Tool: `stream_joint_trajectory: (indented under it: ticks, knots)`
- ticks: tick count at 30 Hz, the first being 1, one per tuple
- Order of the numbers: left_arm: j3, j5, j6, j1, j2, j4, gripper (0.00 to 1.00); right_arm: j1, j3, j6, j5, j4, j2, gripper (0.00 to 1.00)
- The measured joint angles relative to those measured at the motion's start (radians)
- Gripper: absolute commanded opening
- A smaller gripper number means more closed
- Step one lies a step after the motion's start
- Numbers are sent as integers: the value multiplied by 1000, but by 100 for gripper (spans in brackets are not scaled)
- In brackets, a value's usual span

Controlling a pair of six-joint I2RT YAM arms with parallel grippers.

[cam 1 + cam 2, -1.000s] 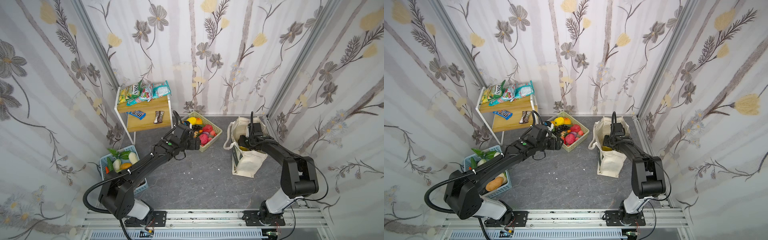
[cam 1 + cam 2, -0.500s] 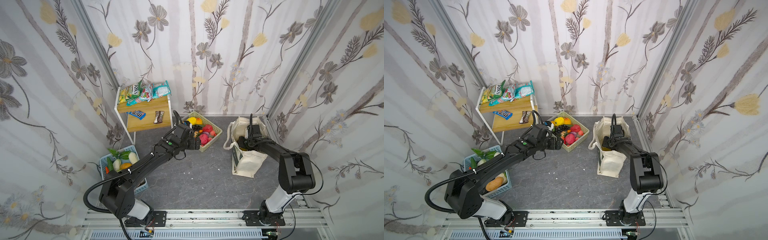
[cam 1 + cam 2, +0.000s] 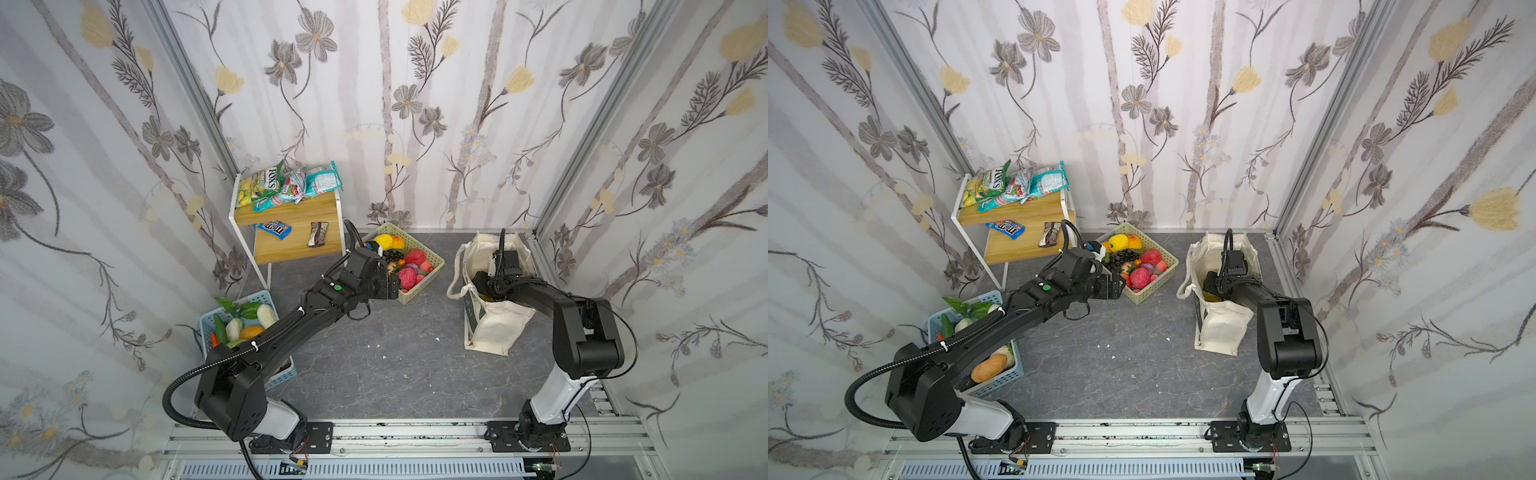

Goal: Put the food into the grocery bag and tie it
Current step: 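Lower the lemon to the tote bag bottom and open the right gripper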

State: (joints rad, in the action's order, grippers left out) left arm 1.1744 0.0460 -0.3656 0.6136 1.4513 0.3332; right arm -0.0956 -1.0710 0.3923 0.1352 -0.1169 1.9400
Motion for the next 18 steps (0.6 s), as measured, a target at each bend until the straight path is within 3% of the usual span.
stream_joint_trajectory:
  ticks: [18]
  knots:
    - [-33, -27, -1, -2, -55, 2, 90, 14, 2, 10, 24, -41, 11, 67]
